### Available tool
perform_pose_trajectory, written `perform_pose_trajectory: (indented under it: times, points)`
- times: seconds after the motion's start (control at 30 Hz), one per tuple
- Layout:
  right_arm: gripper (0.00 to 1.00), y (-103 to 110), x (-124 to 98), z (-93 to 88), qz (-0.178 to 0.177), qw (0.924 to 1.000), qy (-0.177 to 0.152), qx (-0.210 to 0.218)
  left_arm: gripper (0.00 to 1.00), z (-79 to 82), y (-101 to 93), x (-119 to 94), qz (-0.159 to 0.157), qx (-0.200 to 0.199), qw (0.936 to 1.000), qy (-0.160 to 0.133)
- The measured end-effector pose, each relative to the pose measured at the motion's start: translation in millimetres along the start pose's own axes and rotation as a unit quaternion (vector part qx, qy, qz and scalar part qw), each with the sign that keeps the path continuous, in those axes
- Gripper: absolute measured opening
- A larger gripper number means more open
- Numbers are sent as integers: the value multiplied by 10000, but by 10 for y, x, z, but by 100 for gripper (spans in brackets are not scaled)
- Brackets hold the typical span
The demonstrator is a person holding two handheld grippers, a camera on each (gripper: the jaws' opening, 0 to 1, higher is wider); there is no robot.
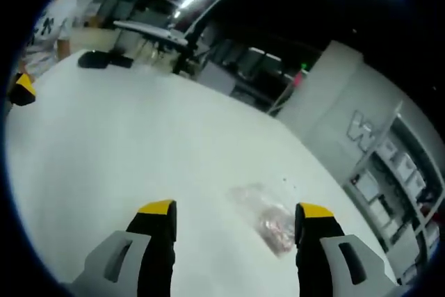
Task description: Open the resealable bag by pulling the two sides of the seal apart until the entire bag opening is separated and visibly accessible.
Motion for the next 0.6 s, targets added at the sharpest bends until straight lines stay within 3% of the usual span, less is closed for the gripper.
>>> perform_pose_trajectory:
  times: [0.07,0.6]
  points:
    - [63,-9,32,-7,-13,10000,-1,83,97,-1,4,-1,0,3,10000,-4]
    - [60,-13,223,38,-18,9981,-103,607,98,16,60,-26,30,29,10000,-7]
Point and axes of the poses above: the point that each gripper's makers call its tool centre point, and the gripper's own axes: x roughly forward along the fingers, y roughly to its left, z roughly out of its top, the point moved 1 cm from there along -x, roughly backward along the fingers, and after that the axes turned 10 degrees about x, right-handed, at the moved point
